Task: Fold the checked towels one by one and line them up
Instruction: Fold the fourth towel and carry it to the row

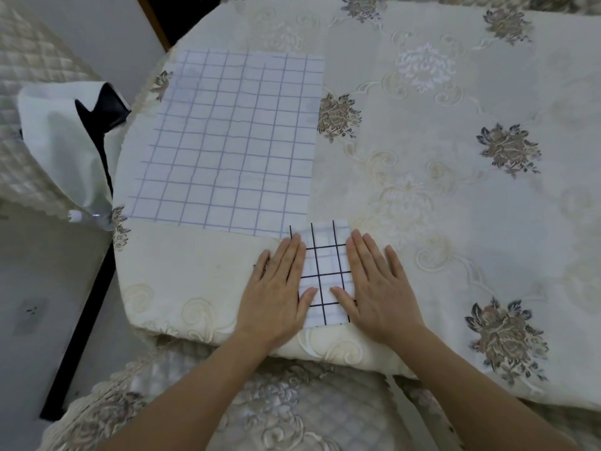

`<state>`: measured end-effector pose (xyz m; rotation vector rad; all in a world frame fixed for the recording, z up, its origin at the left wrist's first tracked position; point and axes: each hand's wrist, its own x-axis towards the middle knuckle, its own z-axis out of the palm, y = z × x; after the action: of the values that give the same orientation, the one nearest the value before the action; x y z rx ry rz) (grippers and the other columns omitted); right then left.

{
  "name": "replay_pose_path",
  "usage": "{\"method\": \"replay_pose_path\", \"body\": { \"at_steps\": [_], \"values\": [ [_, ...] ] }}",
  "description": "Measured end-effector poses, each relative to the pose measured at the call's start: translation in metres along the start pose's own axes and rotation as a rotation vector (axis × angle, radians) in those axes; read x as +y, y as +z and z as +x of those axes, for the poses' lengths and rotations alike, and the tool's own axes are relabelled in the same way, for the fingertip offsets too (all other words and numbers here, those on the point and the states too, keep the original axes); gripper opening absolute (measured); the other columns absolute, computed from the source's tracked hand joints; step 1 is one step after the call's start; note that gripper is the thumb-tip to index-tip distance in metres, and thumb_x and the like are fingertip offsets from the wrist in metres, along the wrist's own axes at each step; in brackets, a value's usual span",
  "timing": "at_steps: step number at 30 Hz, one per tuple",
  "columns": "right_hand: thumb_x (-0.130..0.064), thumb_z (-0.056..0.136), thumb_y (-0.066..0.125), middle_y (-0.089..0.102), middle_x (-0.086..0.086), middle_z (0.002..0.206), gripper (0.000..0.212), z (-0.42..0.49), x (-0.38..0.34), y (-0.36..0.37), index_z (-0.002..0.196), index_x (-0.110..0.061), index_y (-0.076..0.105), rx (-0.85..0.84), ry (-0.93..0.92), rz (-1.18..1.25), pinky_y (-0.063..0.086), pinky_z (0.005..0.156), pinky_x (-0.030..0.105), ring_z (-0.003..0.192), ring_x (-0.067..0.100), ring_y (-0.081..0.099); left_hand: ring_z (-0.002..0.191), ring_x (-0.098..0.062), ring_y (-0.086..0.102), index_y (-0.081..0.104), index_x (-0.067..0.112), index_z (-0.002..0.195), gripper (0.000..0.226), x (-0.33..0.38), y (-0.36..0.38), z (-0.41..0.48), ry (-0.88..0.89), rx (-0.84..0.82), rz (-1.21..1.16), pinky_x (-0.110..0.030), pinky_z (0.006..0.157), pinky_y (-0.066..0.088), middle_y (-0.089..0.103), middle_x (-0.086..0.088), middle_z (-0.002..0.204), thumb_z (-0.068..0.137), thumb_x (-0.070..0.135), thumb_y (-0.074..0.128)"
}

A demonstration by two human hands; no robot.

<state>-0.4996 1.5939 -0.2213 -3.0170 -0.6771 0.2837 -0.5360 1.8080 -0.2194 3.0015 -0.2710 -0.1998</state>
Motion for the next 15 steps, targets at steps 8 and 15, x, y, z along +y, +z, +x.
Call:
{"method": "replay_pose_path", "body": {
  "at_steps": [8,15],
  "values": [
    [-0.049,0.102,0.036,0.011,0.014,0.166,0.075,0.014,-0.065,-0.035,0.156,-0.001,0.019,0.257,-0.019,0.321,0.015,0.124,0.045,0.154,0.024,0.006,0.152,-0.018,-0.016,-0.007,0.009,0.158,0.073,0.001,-0.007,-0.003,0.009,0.034,-0.049,-0.046,0.125,0.003,-0.017,-0.008,0.165,0.101,0.049,0.017],
    [-0.056,0.101,0.025,-0.005,-0.001,0.167,0.075,0.053,-0.116,-0.017,0.159,-0.013,0.005,0.070,-0.052,0.566,0.005,0.126,0.035,0.152,0.007,-0.012,0.136,-0.007,0.040,0.028,0.026,0.151,0.072,0.005,-0.003,-0.004,-0.121,0.169,-0.426,-0.037,0.116,0.032,0.045,-0.002,0.151,0.090,0.026,0.066]
  ]
}}
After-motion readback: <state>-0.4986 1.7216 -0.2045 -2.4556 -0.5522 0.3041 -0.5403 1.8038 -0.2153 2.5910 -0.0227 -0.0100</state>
